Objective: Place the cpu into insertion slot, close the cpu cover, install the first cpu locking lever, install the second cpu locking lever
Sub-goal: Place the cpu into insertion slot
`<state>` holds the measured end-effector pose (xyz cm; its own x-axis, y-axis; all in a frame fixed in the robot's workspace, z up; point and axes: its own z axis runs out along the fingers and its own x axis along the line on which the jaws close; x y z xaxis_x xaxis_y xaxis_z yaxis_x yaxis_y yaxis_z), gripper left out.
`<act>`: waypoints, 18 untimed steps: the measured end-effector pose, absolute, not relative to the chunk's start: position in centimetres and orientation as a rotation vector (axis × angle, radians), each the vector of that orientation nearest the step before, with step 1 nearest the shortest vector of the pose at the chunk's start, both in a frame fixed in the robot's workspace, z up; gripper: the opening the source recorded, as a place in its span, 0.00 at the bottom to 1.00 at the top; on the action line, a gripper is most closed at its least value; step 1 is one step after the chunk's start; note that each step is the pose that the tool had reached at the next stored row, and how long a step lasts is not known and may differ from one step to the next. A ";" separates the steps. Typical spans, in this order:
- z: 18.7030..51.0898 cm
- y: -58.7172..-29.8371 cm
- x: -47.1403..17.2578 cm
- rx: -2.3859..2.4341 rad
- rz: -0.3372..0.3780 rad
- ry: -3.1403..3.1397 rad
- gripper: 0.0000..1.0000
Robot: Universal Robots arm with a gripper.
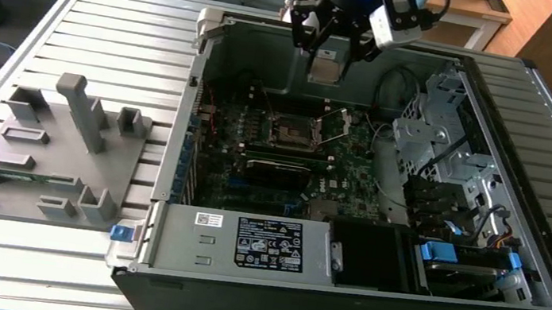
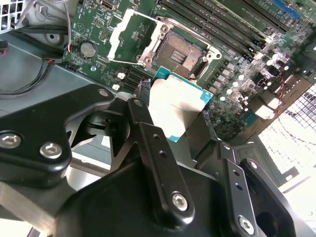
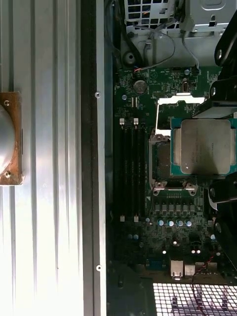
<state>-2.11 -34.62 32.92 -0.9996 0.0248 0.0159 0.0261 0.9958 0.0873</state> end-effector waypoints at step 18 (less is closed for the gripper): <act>32.5 -34.6 -2.1 -0.040 -0.137 -3.124 0.54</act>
<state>-2.11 -34.62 32.47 -0.9996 0.0248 0.0159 0.0261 0.9958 0.0873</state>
